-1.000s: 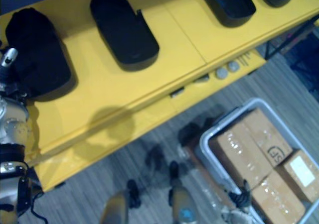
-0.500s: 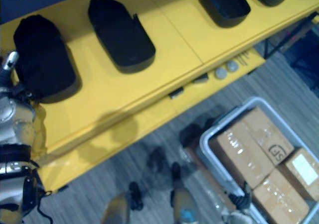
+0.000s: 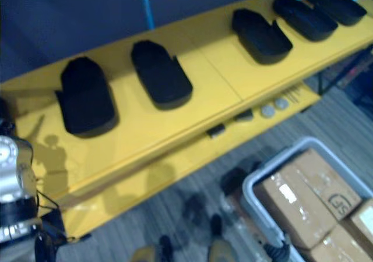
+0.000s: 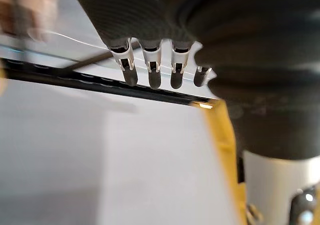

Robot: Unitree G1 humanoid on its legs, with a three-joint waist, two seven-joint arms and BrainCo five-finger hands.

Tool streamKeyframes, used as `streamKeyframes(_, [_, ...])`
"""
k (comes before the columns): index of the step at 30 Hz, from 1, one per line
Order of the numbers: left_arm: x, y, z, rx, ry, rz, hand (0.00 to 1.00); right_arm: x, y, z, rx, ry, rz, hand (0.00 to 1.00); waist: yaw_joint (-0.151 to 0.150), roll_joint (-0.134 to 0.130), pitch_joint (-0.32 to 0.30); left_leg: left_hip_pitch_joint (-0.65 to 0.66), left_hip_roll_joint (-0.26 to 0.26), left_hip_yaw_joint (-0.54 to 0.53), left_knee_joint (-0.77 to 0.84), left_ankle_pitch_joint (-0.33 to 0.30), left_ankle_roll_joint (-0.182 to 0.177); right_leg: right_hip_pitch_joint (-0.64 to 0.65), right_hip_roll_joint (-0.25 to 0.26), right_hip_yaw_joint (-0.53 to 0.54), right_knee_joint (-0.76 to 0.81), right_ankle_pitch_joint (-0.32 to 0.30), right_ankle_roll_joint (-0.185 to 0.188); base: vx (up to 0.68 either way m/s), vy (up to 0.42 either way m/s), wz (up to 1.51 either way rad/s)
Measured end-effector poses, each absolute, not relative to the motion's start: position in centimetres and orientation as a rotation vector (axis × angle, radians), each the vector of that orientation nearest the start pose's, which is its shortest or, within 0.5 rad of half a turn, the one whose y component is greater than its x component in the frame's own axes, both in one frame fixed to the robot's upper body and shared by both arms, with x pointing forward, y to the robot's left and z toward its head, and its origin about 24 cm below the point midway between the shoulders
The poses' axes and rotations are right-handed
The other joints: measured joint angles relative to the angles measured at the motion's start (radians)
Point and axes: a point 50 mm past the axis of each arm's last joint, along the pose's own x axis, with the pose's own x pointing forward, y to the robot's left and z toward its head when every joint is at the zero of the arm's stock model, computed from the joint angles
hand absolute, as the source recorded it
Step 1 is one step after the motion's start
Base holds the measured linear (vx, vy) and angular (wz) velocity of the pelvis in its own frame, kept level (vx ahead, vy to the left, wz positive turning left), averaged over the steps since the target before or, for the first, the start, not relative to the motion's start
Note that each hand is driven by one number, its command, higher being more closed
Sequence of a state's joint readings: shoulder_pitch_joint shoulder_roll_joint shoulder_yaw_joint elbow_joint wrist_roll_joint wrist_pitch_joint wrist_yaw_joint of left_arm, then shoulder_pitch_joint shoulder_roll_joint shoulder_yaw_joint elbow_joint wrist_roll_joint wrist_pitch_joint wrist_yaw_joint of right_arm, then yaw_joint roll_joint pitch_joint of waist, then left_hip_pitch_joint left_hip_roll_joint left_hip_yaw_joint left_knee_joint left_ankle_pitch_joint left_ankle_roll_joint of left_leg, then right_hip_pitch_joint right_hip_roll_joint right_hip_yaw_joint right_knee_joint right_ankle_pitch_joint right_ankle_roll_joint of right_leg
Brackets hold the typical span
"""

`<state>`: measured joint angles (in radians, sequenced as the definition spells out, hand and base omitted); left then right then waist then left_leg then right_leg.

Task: Walk over and take plastic housings, then place them on the shelf

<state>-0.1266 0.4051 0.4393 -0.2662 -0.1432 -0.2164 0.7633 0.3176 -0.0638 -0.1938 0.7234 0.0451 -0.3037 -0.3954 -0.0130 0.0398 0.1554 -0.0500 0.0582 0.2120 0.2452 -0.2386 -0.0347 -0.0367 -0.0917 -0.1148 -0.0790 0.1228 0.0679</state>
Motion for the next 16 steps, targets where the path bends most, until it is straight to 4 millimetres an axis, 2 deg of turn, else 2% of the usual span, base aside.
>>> streamKeyframes(1, [19.5,29.6,20.1,0.086,-0.847,0.961,0.0,7.8,-24.0,-12.0,-0.139,0.704,-0.702,0.0,0.009,0.004,-0.007,0.019,-0.002,-0.02,-0.019,0.01,0.002,0.023,-0.004,-0.025,0.0,-0.007,0.001,0.06,-0.01,0.32])
streamKeyframes(3, [18.4,28.8,20.3,0.123,-0.886,0.9,0.0,8.0,-24.3,-11.9,-0.135,0.694,-0.719,0.0,0.017,0.008,-0.016,0.041,-0.009,-0.04,-0.048,0.023,0.001,0.043,-0.011,-0.049,0.0,-0.013,-0.001,0.03,-0.011,0.39])
streamKeyframes(6, [17.6,28.8,20.2,0.194,-0.891,0.885,0.0,8.0,-25.0,-12.0,-0.135,0.702,-0.752,0.0,0.05,0.008,-0.053,0.051,-0.023,-0.071,-0.082,0.041,0.003,0.063,-0.022,-0.083,-0.001,-0.026,0.009,0.0,-0.026,0.35])
streamKeyframes(11, [15.6,31.5,18.9,0.263,-0.83,1.037,0.0,8.6,-25.1,-12.4,-0.118,0.722,-0.762,0.0,0.084,-0.009,-0.097,0.067,-0.039,-0.123,-0.136,0.08,0.003,0.087,-0.034,-0.137,-0.001,-0.034,0.014,-0.01,-0.038,0.34])
streamKeyframes(13, [14.4,33.9,16.6,0.267,-0.706,1.197,0.0,9.1,-25.5,-12.2,-0.117,0.71,-0.804,0.0,0.105,-0.014,-0.104,0.064,-0.044,-0.146,-0.142,0.088,0.003,0.095,-0.038,-0.162,-0.001,-0.036,0.015,-0.03,-0.038,0.27])
streamKeyframes(14, [14.1,34.5,15.8,0.261,-0.663,1.243,0.0,9.0,-25.7,-12.2,-0.121,0.709,-0.82,0.0,0.108,-0.016,-0.107,0.065,-0.047,-0.152,-0.149,0.092,0.003,0.096,-0.04,-0.168,-0.001,-0.038,0.017,-0.02,-0.033,0.38])
streamKeyframes(15, [13.1,35.8,13.8,0.252,-0.562,1.336,0.0,9.0,-26.0,-12.0,-0.128,0.704,-0.845,0.0,0.111,-0.02,-0.111,0.066,-0.052,-0.163,-0.163,0.101,0.005,0.098,-0.045,-0.185,-0.001,-0.04,0.02,-0.01,-0.023,0.3])
streamKeyframes(16, [12.5,36.5,12.7,0.244,-0.503,1.382,0.0,9.2,-26.2,-11.9,-0.133,0.697,-0.854,0.0,0.113,-0.022,-0.113,0.067,-0.054,-0.171,-0.172,0.108,0.006,0.099,-0.047,-0.191,-0.001,-0.04,0.02,-0.01,-0.019,0.21])
